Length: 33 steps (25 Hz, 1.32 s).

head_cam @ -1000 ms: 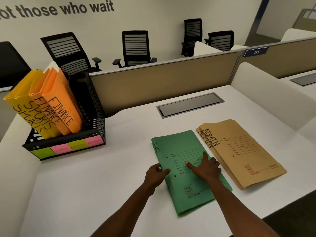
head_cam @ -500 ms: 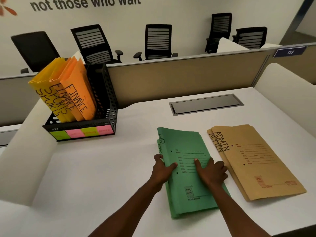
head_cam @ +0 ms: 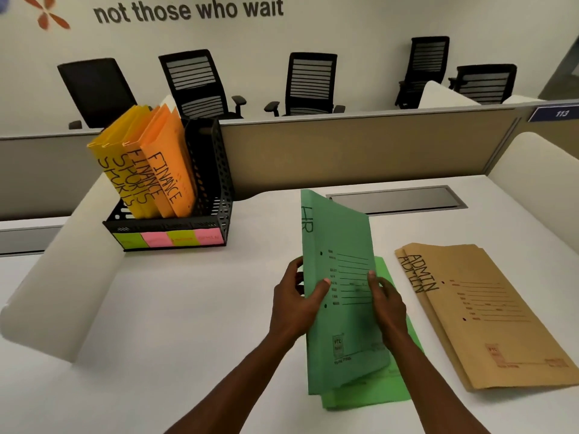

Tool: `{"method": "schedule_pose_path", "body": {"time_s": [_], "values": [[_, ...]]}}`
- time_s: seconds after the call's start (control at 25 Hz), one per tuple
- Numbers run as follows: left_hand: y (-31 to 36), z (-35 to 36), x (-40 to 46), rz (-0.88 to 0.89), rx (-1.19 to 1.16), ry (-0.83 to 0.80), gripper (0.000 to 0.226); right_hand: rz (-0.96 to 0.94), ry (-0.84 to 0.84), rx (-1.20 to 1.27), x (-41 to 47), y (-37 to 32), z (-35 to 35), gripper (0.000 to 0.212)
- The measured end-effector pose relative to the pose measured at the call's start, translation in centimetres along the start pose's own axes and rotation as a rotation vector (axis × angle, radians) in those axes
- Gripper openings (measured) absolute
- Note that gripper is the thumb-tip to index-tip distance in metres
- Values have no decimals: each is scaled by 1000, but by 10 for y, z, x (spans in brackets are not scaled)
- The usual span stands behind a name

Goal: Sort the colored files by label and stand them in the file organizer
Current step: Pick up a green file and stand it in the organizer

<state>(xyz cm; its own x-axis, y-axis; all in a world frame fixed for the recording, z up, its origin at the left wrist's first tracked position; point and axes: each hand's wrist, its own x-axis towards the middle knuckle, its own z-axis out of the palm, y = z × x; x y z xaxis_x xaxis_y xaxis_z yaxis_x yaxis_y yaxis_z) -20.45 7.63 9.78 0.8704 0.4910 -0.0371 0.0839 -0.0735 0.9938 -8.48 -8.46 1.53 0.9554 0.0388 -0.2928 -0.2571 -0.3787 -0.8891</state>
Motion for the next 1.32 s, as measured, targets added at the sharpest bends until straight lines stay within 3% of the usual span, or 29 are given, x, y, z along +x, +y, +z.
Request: {"method": "schedule_pose_path", "body": {"time_s": [0.16, 0.32, 0.56, 0.76, 0.84, 1.0, 1.2, 1.32], "values": [[19, -32, -6, 159, 76, 0, 56, -31, -202, 206, -13, -41, 33, 68], [34, -74, -14, 261, 59, -10, 51, -1, -388, 246, -34, -81, 84, 47], [43, -152, -15, 295, 97, 147, 57, -20, -699, 220, -63, -134, 188, 70], [47, -214, -18, 351, 181, 211, 59, -130, -908, 291, -89, -176, 252, 37], [45, -239, -22, 378, 183, 207, 59, -148, -948, 309, -92, -191, 271, 42], [33, -284, -37, 415, 213, 231, 66, -236, -1044, 246, -93, -217, 306, 92], [14, -343, -45, 475, 246, 321, 57, -302, -1094, 108, -108, -273, 362, 69], [17, -369, -35, 516, 255, 361, 52, -365, -1134, 113, -125, -309, 392, 68]]}}
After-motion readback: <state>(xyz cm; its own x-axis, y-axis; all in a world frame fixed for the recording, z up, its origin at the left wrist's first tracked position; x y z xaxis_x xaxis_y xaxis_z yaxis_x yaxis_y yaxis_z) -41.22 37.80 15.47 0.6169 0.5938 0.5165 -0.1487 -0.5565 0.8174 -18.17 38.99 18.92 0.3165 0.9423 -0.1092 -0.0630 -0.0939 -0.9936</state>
